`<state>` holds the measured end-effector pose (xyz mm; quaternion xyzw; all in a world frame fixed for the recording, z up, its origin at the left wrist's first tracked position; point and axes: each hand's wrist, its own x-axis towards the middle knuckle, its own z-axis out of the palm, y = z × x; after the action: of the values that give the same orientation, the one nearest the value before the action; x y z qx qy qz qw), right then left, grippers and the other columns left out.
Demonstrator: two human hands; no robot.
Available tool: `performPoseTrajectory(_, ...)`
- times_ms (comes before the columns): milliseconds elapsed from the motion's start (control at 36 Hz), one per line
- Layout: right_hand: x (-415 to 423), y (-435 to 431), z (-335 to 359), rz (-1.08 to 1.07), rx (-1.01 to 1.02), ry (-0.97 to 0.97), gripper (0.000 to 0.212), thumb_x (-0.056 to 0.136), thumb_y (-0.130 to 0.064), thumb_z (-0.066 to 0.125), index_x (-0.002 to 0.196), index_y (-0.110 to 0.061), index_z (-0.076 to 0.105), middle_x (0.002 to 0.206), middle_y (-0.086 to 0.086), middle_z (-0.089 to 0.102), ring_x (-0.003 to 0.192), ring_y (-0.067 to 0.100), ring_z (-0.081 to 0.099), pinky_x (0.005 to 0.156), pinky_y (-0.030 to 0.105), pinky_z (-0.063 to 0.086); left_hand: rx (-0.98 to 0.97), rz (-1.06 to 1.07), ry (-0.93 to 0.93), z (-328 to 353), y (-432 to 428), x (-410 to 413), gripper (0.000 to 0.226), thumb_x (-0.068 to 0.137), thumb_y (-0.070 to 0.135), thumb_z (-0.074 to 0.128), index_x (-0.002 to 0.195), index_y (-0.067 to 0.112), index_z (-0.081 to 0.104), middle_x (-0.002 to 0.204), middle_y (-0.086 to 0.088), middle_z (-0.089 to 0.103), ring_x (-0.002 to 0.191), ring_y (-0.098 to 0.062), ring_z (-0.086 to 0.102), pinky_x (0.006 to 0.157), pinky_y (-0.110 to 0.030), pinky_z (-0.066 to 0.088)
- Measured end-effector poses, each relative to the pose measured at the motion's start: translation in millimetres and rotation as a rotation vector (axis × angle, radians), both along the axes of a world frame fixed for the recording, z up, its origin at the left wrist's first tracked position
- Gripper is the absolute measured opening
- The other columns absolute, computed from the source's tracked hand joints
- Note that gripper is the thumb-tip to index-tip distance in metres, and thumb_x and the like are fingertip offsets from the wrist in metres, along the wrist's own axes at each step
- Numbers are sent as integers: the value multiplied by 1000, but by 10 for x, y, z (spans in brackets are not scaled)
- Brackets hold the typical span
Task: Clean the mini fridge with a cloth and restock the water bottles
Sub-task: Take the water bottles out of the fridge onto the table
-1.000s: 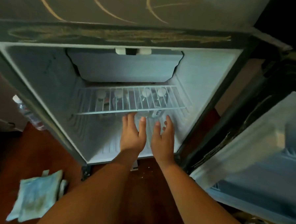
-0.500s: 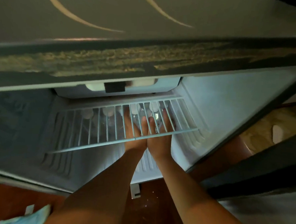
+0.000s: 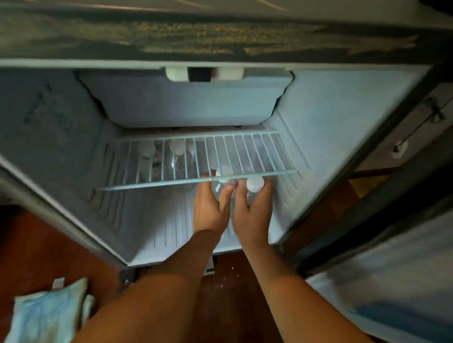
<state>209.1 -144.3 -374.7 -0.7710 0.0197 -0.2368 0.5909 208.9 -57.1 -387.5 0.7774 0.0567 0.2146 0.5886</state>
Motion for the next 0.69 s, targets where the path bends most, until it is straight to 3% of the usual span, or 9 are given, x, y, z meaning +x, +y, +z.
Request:
performPoseTrajectory(56, -198, -28, 29, 9, -18, -9, 35, 95, -47, 57, 107, -14, 55, 102, 2, 64, 96, 15, 63, 83, 22, 48, 8, 0, 1, 32, -16, -206, 73, 88, 83, 37, 125, 22, 51, 116, -4, 64, 107, -21, 62, 87, -38, 51)
performPoseTrajectory(139, -534, -61, 78, 29, -31, -26, 32, 94, -47, 59, 105, -18, 54, 101, -1, 61, 94, 6, 60, 80, 10, 42, 35, 2, 1, 87, -5, -560, 75, 85, 87, 33, 120, 22, 47, 108, -5, 66, 95, -22, 63, 72, -31, 44)
performPoseTrajectory(250, -987, -25, 190, 102, -17, 37, 35, 90, -54, 60, 107, -24, 53, 103, -2, 60, 94, -2, 58, 74, 3, 40, 52, 52, 6, 205, 67, -1013, 63, 83, 88, 32, 121, 39, 45, 107, 4, 67, 90, -7, 62, 68, -14, 43)
performPoseTrajectory(361, -1458, 171, 334, 174, 22, 37, 36, 88, -56, 60, 106, -25, 55, 103, -2, 62, 92, -2, 59, 72, 3, 41, 77, 126, 62, 340, 267, -1486, 46, 87, 77, 38, 117, 43, 44, 100, 14, 64, 87, 4, 59, 67, -22, 41)
performPoseTrajectory(444, -1729, 396, 442, 228, 25, 39, 35, 87, -58, 58, 108, -31, 53, 103, -7, 62, 93, -3, 59, 72, 4, 42, 105, 184, 61, 432, 512, -1788, 40, 87, 70, 42, 116, 43, 46, 95, 22, 61, 90, 20, 54, 66, -7, 39)
performPoseTrajectory(500, -1880, 567, 509, 252, 20, 19, 28, 88, -56, 59, 108, -38, 50, 104, -10, 62, 95, -4, 59, 73, 3, 42, 104, 208, 54, 498, 699, -1971, 43, 87, 69, 43, 117, 38, 48, 100, 14, 64, 89, 12, 57, 69, -7, 40)
performPoseTrajectory(583, -2056, 861, 576, 282, 10, -9, 25, 89, -57, 59, 109, -47, 47, 107, -11, 63, 98, -1, 60, 75, 4, 42, 120, 252, 38, 566, 1000, -2189, 47, 88, 70, 43, 121, 37, 48, 112, 7, 65, 99, -8, 59, 76, -22, 39)
performPoseTrajectory(694, -2188, 1330, 544, 353, 5, 28, 30, 88, -64, 55, 111, -46, 47, 109, -9, 63, 99, 4, 62, 78, 11, 47, 108, 316, 16, 597, 1446, -2368, 54, 90, 69, 42, 127, 31, 50, 118, 9, 63, 107, -10, 59, 84, -24, 40)
